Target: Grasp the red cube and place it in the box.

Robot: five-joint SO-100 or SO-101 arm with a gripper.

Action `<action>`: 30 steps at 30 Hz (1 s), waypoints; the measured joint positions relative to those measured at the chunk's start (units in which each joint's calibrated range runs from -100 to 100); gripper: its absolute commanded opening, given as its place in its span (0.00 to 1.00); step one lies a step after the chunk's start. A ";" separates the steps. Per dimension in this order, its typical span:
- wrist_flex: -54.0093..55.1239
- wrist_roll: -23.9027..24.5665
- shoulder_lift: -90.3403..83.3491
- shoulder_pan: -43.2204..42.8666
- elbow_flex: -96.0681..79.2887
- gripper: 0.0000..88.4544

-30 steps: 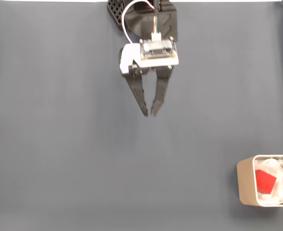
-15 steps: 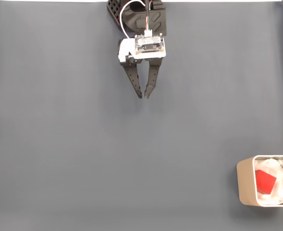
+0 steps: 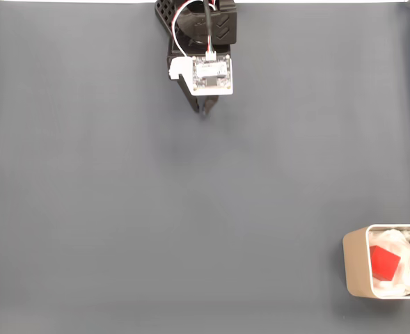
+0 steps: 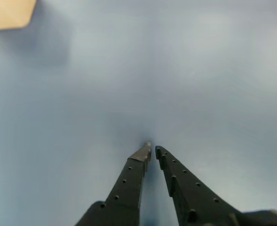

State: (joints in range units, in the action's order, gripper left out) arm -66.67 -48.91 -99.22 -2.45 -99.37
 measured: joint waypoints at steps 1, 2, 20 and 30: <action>-1.51 -0.20 0.00 0.00 0.00 0.00; -2.70 -0.34 0.00 0.00 0.00 0.00; -8.04 -0.73 -0.78 0.30 0.00 0.04; -8.04 -0.68 -0.78 0.30 0.00 0.04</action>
State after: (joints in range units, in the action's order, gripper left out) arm -74.70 -49.60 -100.00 -2.15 -99.37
